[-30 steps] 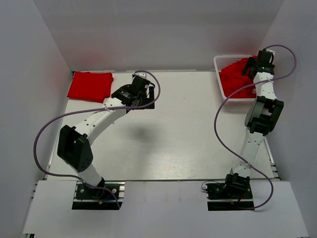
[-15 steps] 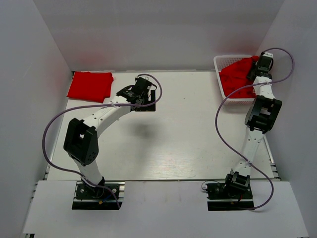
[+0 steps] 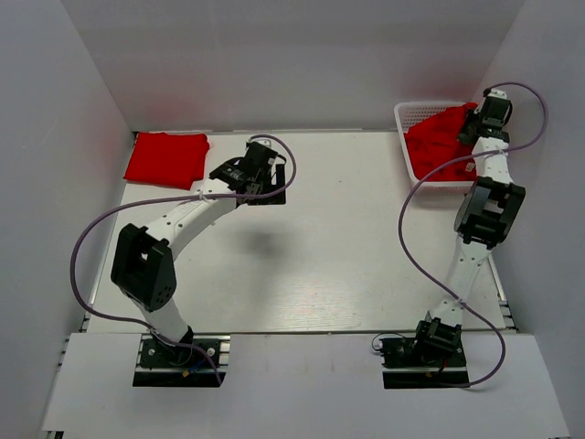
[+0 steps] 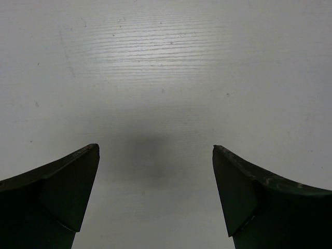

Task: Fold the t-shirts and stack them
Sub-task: Grab crumpled tshirt from bin with the right arm

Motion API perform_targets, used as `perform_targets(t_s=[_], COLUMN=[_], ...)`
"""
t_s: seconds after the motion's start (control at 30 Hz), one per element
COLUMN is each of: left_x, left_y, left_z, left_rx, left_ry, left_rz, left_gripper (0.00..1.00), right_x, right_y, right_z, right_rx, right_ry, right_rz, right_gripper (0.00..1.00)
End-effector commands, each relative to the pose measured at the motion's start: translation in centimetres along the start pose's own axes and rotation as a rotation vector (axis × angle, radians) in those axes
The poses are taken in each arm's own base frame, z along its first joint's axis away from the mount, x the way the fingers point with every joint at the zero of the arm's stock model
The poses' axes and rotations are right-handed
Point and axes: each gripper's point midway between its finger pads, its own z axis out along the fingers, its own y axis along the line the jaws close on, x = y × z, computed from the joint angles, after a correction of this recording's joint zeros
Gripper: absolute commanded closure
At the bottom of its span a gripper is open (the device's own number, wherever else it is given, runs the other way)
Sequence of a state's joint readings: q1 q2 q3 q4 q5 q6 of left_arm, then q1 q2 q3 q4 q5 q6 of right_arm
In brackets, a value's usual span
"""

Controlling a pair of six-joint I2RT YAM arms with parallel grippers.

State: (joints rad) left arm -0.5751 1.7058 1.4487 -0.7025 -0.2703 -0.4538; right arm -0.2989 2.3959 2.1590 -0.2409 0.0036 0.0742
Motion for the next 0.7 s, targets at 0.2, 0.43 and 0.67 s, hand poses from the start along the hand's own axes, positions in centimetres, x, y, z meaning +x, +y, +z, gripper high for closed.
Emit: perform_targets(t_s=[0.2, 0.43, 0.67], left_x=[-1.2, -1.7, -1.8], left_y=[0.5, 0.5, 1.3], left_z=[-3.7, -4.3, -5.9], left_rx=[0.057, 0.068, 0.062], left_ry=[-0.095, -0.119, -0.148], left_rz=[-0.053, -0.051, -0.059], left_gripper=[0.00, 0.00, 0.00], right_x=[-16.8, -26.0, -32.1], right_y=[2.7, 6.6, 14.1], right_z=[-16.1, -28.3, -45.6], right_rx=[-0.083, -0.234, -0.631], right_ry=[-0.362, -0.647, -0.988], right_rz=[-0.071, -0.060, -0.105], right_gripper=[1.00, 1.00, 1.00])
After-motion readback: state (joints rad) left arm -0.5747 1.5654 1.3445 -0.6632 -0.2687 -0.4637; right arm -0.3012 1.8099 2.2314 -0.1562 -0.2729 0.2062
